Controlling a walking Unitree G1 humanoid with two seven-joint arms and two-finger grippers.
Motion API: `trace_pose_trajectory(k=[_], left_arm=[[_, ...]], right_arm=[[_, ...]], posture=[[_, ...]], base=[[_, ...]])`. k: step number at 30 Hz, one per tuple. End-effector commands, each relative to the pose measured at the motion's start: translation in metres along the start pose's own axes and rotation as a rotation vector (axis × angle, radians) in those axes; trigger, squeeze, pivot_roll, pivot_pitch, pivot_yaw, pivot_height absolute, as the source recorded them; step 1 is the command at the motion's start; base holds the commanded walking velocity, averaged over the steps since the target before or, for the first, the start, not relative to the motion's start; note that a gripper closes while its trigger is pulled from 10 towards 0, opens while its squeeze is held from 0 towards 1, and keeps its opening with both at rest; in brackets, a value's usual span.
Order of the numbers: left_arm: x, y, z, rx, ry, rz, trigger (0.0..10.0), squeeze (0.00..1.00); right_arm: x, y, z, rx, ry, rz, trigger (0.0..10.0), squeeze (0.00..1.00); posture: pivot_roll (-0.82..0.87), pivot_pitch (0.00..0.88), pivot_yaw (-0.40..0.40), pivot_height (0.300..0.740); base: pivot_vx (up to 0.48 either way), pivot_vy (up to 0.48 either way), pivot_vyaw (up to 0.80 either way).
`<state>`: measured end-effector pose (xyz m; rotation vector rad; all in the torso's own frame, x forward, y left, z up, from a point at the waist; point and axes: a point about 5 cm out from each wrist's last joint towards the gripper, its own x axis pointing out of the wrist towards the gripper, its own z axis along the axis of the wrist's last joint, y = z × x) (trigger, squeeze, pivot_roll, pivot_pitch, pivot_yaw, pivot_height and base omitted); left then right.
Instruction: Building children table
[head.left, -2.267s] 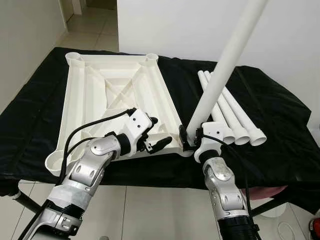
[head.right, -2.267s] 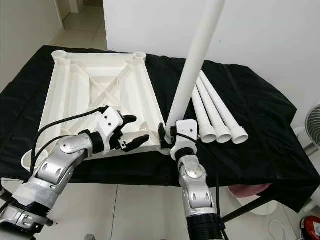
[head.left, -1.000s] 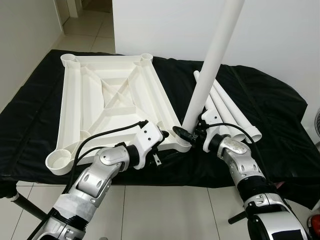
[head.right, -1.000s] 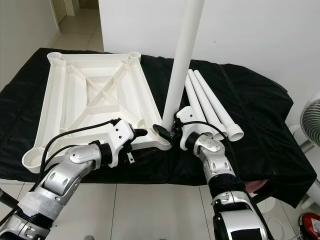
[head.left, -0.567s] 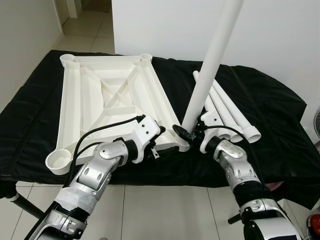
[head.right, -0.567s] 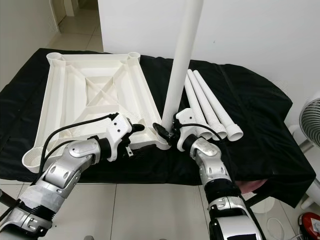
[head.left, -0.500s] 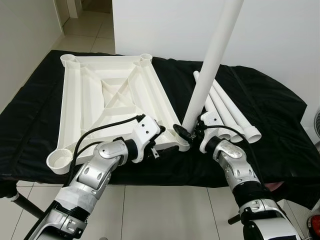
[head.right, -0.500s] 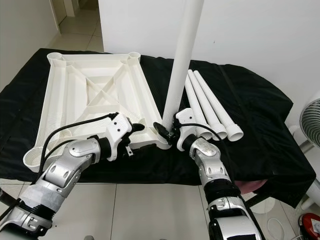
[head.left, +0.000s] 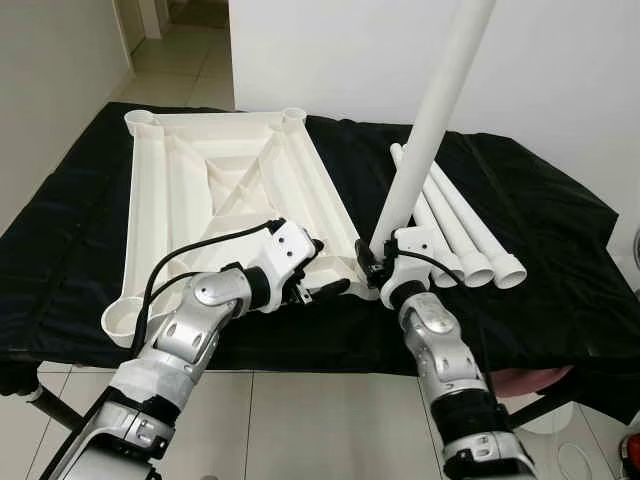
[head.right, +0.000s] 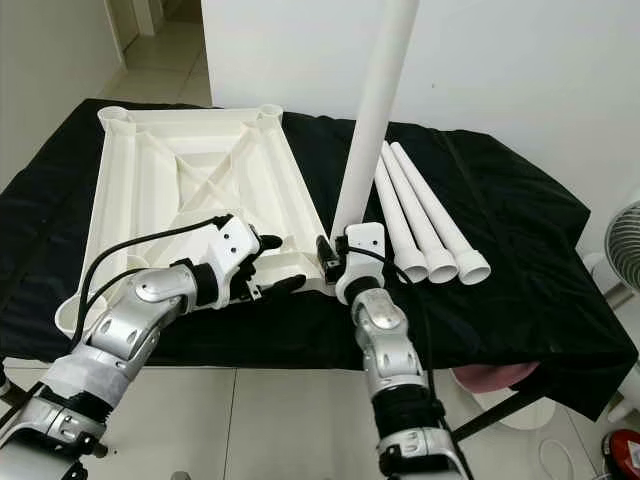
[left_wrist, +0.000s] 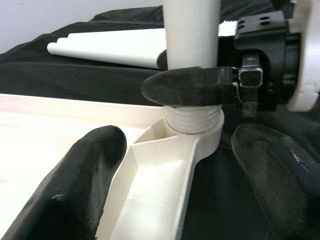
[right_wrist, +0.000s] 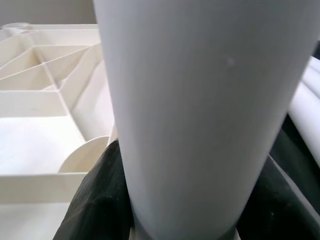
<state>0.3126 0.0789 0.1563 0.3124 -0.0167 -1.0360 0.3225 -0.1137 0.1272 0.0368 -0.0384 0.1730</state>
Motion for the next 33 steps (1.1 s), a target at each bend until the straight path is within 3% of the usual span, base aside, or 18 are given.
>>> trace_pose_trajectory(k=[1,7,8,22,23,27,33], left_arm=[[0.003,0.006,0.003,0.016,-0.017,0.039,10.0,0.00],[0.004,0.011,0.005,-0.002,-0.039,0.069,10.0,0.00],[0.004,0.015,0.005,-0.010,-0.042,0.101,10.0,0.00],[0.002,0.011,0.005,-0.027,-0.063,0.074,10.0,0.00],[0.002,0.005,0.003,-0.054,-0.073,0.026,10.0,0.00],[0.001,-0.002,0.002,-0.075,-0.082,-0.028,10.0,0.00],[0.001,-0.016,-0.003,-0.081,-0.077,-0.091,10.0,0.00]], right_arm=[[-0.010,-0.002,-0.009,0.012,0.044,-0.106,10.0,0.00],[-0.016,0.007,-0.003,-0.016,0.015,-0.078,10.0,0.00],[-0.018,0.005,-0.002,-0.005,0.018,-0.077,10.0,1.00],[-0.018,-0.002,0.005,-0.025,-0.010,0.027,10.0,1.00],[-0.018,-0.003,0.006,-0.023,-0.021,0.127,10.0,0.00],[-0.016,-0.007,0.007,-0.011,-0.022,0.193,10.0,0.00],[-0.006,-0.020,0.007,-0.097,-0.008,0.302,10.0,0.00]], posture=[[-0.08,0.000,-0.059,0.740],[-0.08,0.000,-0.069,0.740],[-0.08,0.000,-0.068,0.740],[-0.08,0.000,-0.070,0.740],[-0.07,0.000,-0.071,0.740],[-0.07,0.000,-0.071,0.740],[-0.07,0.000,-0.065,0.740]], base=[[0.000,0.000,0.00],[0.000,0.000,0.00],[0.000,0.000,0.00],[0.000,0.000,0.00],[0.000,0.000,0.00],[0.000,0.000,0.00],[0.000,0.000,0.00]])
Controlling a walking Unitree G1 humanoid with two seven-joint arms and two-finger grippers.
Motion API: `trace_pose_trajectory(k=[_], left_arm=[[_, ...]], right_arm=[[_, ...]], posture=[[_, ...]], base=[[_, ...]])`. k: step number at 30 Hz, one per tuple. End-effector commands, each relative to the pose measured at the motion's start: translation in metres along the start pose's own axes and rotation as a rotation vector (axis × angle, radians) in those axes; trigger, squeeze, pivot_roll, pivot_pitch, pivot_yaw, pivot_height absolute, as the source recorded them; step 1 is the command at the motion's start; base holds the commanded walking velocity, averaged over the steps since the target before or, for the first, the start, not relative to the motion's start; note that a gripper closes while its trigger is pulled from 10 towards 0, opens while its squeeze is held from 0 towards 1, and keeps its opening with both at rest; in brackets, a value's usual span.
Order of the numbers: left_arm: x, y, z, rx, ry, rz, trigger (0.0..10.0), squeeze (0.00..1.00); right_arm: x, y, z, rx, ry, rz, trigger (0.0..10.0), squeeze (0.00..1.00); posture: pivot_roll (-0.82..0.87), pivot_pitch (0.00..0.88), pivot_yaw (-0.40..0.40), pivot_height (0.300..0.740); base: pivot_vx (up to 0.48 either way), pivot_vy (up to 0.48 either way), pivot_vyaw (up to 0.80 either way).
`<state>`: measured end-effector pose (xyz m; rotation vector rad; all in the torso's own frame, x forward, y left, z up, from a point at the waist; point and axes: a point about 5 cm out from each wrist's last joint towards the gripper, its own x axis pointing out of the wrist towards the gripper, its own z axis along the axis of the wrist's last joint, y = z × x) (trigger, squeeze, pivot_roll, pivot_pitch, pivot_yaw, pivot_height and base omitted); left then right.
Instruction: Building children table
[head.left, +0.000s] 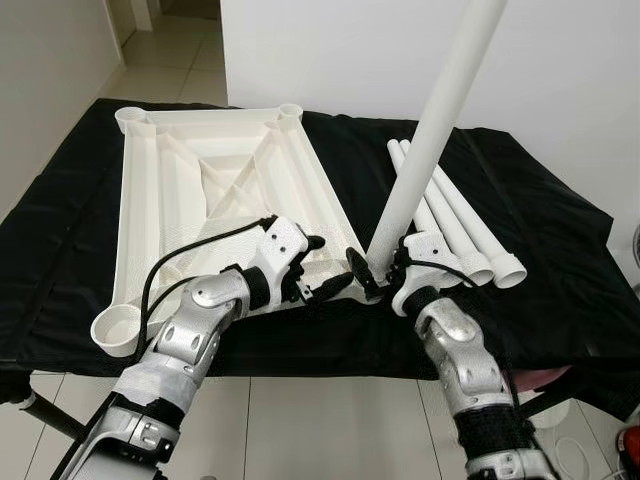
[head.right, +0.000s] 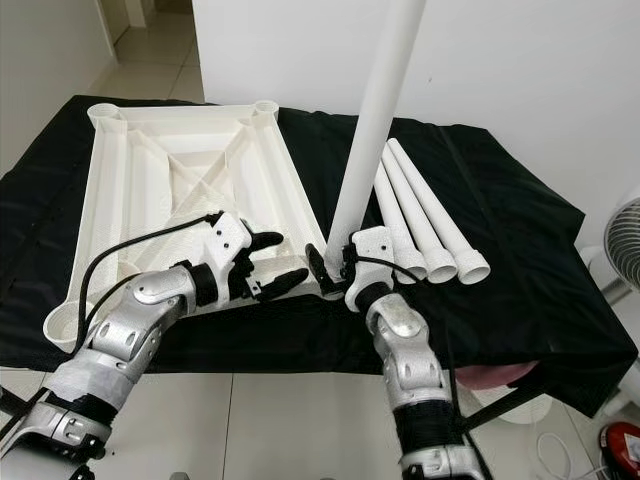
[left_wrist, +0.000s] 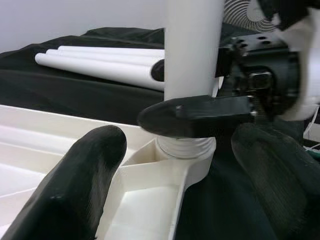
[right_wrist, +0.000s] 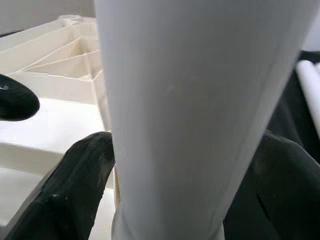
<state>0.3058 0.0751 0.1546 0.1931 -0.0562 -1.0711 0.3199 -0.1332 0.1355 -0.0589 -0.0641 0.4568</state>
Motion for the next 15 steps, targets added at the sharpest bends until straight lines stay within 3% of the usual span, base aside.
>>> trace_pose_trajectory(k=[1,6,15], left_arm=[[0.002,-0.012,-0.006,-0.011,0.034,-0.088,10.0,0.00],[0.001,-0.020,-0.009,-0.016,0.047,-0.119,10.0,0.00],[0.000,-0.017,-0.011,0.009,0.075,-0.059,10.0,0.00]], right_arm=[[0.002,-0.004,-0.005,-0.019,0.019,0.044,10.0,0.00],[0.008,-0.009,-0.010,-0.041,0.053,0.142,10.0,0.00],[0.015,-0.015,-0.011,-0.086,0.060,0.225,9.8,0.00]], posture=[[-0.07,0.000,-0.067,0.740],[-0.06,0.000,-0.064,0.740],[-0.04,0.000,-0.062,0.740]], base=[[0.000,0.000,0.00],[0.000,0.000,0.00],[0.000,0.000,0.00]])
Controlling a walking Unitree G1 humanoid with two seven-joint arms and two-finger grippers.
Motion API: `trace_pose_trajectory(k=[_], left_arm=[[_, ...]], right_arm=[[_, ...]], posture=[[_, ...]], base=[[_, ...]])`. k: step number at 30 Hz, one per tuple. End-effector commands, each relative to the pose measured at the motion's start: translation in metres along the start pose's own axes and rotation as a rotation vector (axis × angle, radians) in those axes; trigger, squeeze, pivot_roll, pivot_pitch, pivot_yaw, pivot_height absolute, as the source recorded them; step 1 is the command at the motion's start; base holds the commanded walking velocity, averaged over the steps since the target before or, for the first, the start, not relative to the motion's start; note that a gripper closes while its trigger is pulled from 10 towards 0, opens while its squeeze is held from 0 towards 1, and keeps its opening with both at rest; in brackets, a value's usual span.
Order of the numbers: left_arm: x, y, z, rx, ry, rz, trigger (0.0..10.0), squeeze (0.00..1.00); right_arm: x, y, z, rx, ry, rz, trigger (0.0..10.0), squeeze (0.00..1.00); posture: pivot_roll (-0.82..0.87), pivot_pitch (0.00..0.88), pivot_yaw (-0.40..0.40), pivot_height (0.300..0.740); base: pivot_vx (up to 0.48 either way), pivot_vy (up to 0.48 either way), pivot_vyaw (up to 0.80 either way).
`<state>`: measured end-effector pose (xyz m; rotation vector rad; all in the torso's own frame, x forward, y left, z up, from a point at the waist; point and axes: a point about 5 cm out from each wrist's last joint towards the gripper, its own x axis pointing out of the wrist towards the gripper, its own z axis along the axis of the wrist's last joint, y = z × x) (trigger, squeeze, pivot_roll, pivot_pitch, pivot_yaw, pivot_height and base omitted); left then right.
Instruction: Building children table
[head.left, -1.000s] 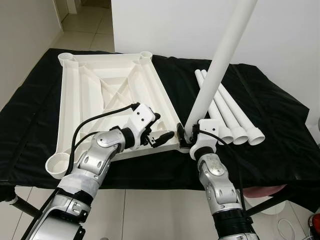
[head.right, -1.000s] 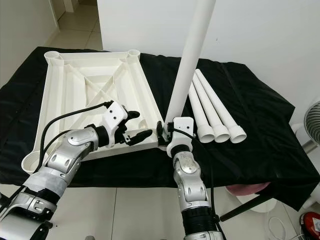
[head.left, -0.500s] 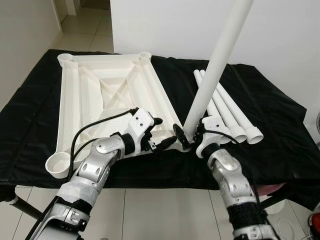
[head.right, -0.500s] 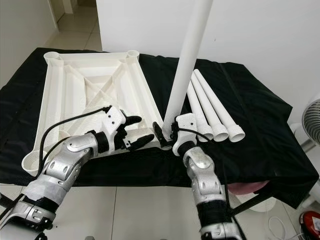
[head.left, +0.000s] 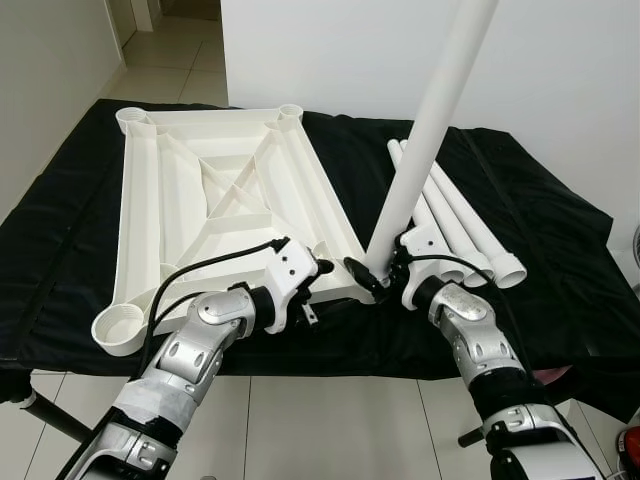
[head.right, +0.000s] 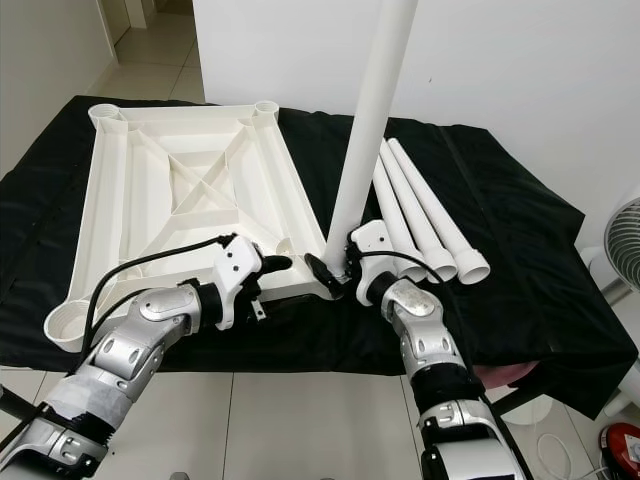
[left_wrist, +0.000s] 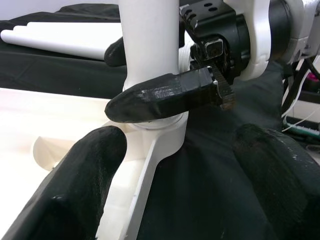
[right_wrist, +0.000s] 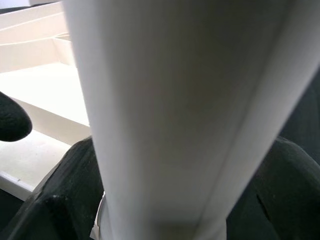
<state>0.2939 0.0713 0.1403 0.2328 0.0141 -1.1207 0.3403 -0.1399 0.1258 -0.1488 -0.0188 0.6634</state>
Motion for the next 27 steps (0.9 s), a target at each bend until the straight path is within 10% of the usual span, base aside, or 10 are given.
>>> trace_pose_trajectory(k=[1,2,19,20,27], left_arm=[[0.002,-0.001,0.001,0.010,0.007,0.015,10.0,0.00],[0.002,0.000,0.001,0.011,0.010,0.026,10.0,0.00],[0.002,0.001,0.002,0.022,0.004,0.057,10.0,0.00],[0.002,0.001,0.002,0.027,0.002,0.059,10.0,0.00],[0.003,0.004,0.005,0.055,-0.001,0.073,10.0,0.00]], right_arm=[[0.001,-0.002,0.000,-0.019,0.003,0.029,8.4,0.00],[0.001,-0.004,-0.002,-0.020,0.004,0.046,0.2,0.00],[-0.001,-0.002,-0.010,0.001,0.004,0.076,0.0,0.00],[-0.002,-0.001,-0.012,0.008,0.005,0.063,10.0,0.00],[-0.003,0.005,-0.021,0.029,0.018,-0.060,10.0,0.00]], posture=[[-0.03,0.000,-0.067,0.740],[-0.03,0.000,-0.075,0.740],[-0.02,0.000,-0.084,0.740],[-0.01,0.000,-0.084,0.740],[0.00,0.000,-0.089,0.740]], base=[[0.000,0.000,0.00],[0.000,0.000,0.00],[0.000,0.000,0.00],[0.000,0.000,0.00],[0.000,0.000,0.00]])
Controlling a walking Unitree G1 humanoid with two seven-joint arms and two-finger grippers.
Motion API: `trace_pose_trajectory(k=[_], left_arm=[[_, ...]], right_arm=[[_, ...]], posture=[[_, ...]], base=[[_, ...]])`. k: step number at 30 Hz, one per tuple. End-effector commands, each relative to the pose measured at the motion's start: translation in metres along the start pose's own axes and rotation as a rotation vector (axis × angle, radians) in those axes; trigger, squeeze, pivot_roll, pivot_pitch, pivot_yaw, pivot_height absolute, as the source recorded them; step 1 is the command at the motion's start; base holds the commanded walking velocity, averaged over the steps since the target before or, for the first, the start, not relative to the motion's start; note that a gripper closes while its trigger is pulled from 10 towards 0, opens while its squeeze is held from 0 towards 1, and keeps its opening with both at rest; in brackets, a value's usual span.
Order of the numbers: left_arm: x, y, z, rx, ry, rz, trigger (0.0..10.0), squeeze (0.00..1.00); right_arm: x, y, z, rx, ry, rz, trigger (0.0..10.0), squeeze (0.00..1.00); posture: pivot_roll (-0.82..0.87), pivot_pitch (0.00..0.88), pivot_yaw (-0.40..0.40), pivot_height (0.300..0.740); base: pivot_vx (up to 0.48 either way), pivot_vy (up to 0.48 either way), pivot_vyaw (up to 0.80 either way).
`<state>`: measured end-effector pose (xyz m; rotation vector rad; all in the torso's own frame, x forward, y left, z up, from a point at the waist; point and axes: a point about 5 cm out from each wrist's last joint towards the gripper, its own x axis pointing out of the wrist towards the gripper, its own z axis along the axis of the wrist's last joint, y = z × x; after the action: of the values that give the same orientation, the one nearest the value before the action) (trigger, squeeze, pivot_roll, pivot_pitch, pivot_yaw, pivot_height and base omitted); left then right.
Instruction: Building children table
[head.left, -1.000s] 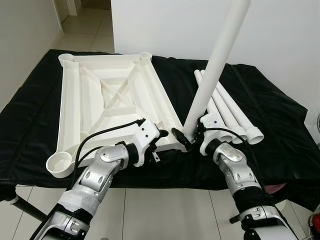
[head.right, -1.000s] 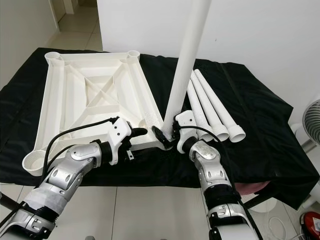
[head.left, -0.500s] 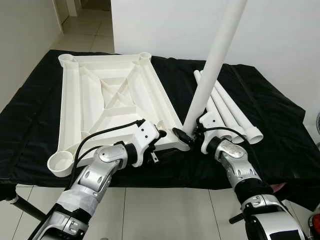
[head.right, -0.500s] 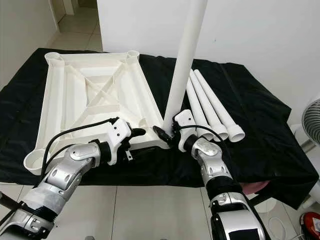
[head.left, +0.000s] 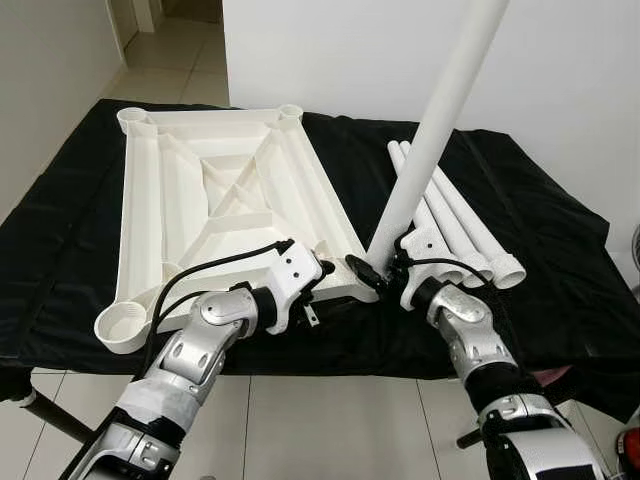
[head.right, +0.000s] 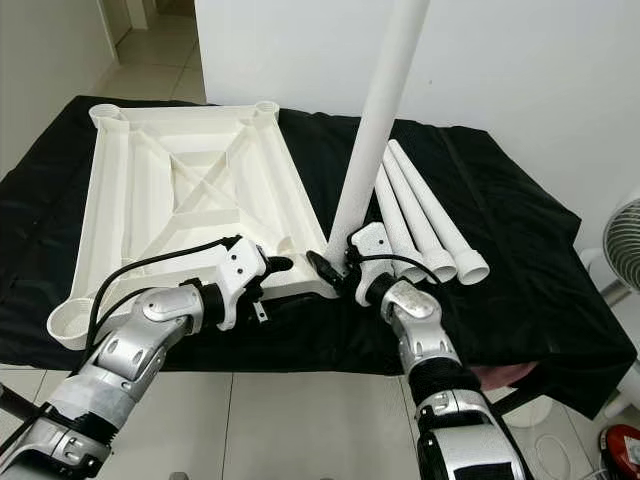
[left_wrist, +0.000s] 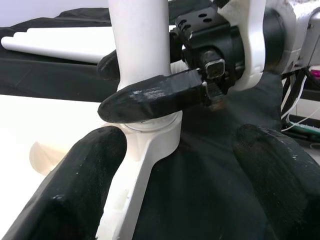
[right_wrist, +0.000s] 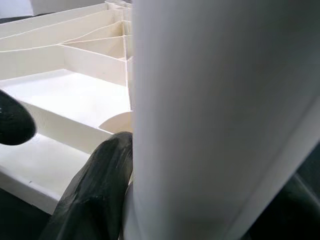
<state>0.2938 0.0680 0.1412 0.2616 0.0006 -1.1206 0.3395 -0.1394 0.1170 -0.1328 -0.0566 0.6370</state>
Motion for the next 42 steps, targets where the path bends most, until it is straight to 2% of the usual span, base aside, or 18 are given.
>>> trace_pose_trajectory(k=[1,6,10,14,15,17,19,20,21,23,25,26,28,35,36,37,42], left_arm=[[0.000,0.006,0.003,0.025,-0.004,0.072,10.0,0.00],[-0.002,0.008,0.003,0.033,0.000,0.081,10.0,0.00],[-0.003,0.009,0.003,0.036,0.004,0.079,10.0,0.00],[-0.003,0.009,0.003,0.038,0.004,0.076,10.0,0.00],[-0.002,0.009,0.004,0.039,0.002,0.073,10.0,0.00],[-0.002,0.009,0.004,0.039,0.002,0.073,10.0,0.00],[0.000,0.009,0.005,0.039,-0.003,0.070,10.0,0.00],[0.000,0.009,0.005,0.039,-0.003,0.070,10.0,0.00],[0.000,0.009,0.005,0.038,-0.006,0.071,10.0,0.00],[0.001,0.008,0.005,0.035,-0.010,0.071,10.0,0.00],[0.001,0.008,0.005,0.035,-0.010,0.071,10.0,0.00],[0.001,0.008,0.005,0.033,-0.012,0.072,10.0,0.00],[0.001,0.008,0.005,0.031,-0.013,0.072,10.0,0.00],[0.001,0.008,0.005,0.031,-0.013,0.072,10.0,0.00],[0.001,0.008,0.006,0.030,-0.016,0.071,10.0,0.00],[0.003,0.008,0.007,0.028,-0.021,0.068,10.0,0.00],[0.003,0.007,0.007,0.026,-0.024,0.065,10.0,0.00]], right_arm=[[-0.004,0.002,-0.012,0.024,0.056,-0.031,10.0,0.00],[-0.003,0.007,-0.009,0.032,0.033,-0.077,10.0,0.00],[0.002,0.009,-0.001,0.074,-0.014,-0.258,10.0,0.00],[0.002,0.011,0.000,0.098,-0.024,-0.353,10.0,0.00],[0.002,0.011,-0.002,0.101,-0.001,-0.404,10.0,0.00],[0.002,0.011,-0.002,0.101,-0.001,-0.404,10.0,0.00],[-0.001,0.013,-0.009,0.132,0.048,-0.545,10.0,0.00],[-0.001,0.013,-0.009,0.132,0.048,-0.545,10.0,0.00],[-0.002,0.017,-0.012,0.156,0.085,-0.627,10.0,0.00],[-0.001,0.022,-0.012,0.165,0.099,-0.673,10.0,0.00],[-0.001,0.022,-0.012,0.165,0.099,-0.673,10.0,0.00],[0.002,0.029,-0.009,0.186,0.088,-0.665,10.0,0.00],[0.004,0.033,-0.005,0.178,0.075,-0.654,10.0,0.00],[0.004,0.034,0.002,0.164,0.043,-0.615,10.0,0.00],[0.003,0.034,0.005,0.160,0.022,-0.597,10.0,1.00],[0.002,0.031,0.013,0.167,-0.031,-0.548,10.0,1.00],[0.002,0.026,0.018,0.170,-0.069,-0.463,10.0,1.00]], posture=[[0.00,0.000,-0.089,0.740],[0.00,0.000,-0.083,0.740],[-0.01,0.000,-0.066,0.740],[-0.02,0.000,-0.057,0.740],[-0.02,0.000,-0.054,0.740],[-0.02,0.000,-0.054,0.740],[-0.03,0.000,-0.055,0.740],[-0.03,0.000,-0.055,0.740],[-0.03,0.000,-0.057,0.740],[-0.03,0.000,-0.060,0.740],[-0.03,0.000,-0.060,0.740],[-0.03,0.000,-0.060,0.740],[-0.03,0.000,-0.060,0.740],[-0.04,0.000,-0.059,0.740],[-0.04,0.000,-0.057,0.740],[-0.05,0.000,-0.057,0.740],[-0.05,0.000,-0.058,0.740]], base=[[0.000,0.000,0.00],[0.000,0.000,0.00],[0.000,0.000,0.00],[0.000,0.000,0.00],[0.000,0.000,0.00],[0.000,0.000,0.00],[0.000,0.000,0.00],[0.000,0.000,0.00],[0.000,0.000,0.00],[0.000,0.000,0.00],[0.000,0.000,0.00],[0.000,0.000,0.00],[0.000,0.000,0.00],[0.000,0.000,0.00],[0.000,0.000,0.00],[0.000,0.000,0.00],[0.000,0.000,0.00]])
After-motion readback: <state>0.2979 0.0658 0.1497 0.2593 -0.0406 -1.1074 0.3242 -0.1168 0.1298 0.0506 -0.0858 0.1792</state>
